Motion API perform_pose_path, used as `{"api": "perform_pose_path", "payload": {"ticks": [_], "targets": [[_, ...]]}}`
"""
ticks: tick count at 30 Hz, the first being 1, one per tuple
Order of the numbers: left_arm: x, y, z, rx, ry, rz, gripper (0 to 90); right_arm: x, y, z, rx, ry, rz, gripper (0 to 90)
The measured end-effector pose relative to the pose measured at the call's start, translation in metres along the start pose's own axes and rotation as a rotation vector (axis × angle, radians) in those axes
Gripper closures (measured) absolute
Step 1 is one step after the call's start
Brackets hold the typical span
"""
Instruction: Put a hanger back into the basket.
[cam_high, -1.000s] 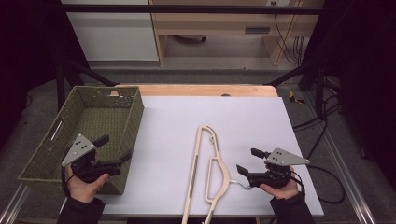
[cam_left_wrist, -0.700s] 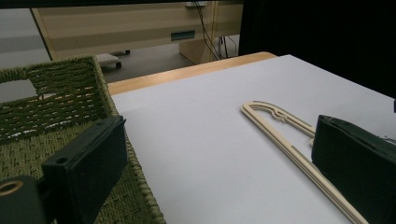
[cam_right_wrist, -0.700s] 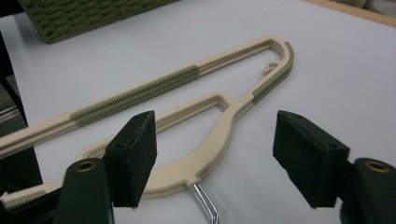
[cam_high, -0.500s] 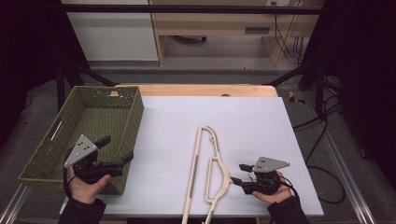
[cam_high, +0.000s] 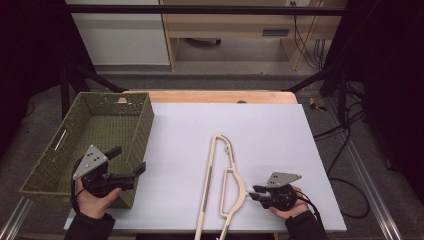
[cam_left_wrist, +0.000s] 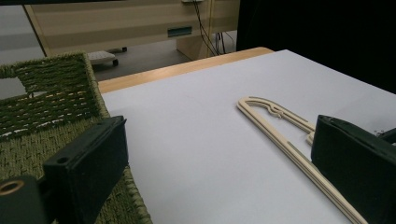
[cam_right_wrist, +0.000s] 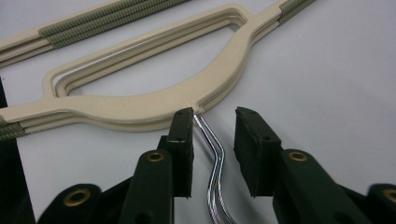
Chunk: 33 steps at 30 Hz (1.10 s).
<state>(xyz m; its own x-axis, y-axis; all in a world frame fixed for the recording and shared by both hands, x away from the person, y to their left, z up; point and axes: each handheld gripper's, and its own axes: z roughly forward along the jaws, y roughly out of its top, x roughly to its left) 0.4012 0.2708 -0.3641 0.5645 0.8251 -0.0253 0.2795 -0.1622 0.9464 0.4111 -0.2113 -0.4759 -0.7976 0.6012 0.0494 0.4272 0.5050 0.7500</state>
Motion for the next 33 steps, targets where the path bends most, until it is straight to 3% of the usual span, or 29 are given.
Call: {"api": "perform_pose_path", "payload": {"ticks": [11, 25, 29, 33], "targets": [[-0.004, -0.002, 0.005, 0.017, -0.013, 0.006, 4.3, -0.008, -0.005, 0.002, -0.003, 0.044, -0.039, 84.8], [-0.011, -0.003, 0.01, 0.032, -0.027, 0.014, 4.9, -0.012, 0.002, -0.008, -0.032, 0.098, -0.05, 87.5], [-0.019, -0.002, 0.013, 0.039, -0.046, 0.023, 5.6, -0.01, 0.007, -0.011, -0.038, 0.107, -0.059, 87.9], [-0.036, -0.002, 0.021, 0.066, -0.075, 0.035, 6.2, -0.007, 0.015, -0.015, -0.028, 0.118, -0.056, 88.4]]}}
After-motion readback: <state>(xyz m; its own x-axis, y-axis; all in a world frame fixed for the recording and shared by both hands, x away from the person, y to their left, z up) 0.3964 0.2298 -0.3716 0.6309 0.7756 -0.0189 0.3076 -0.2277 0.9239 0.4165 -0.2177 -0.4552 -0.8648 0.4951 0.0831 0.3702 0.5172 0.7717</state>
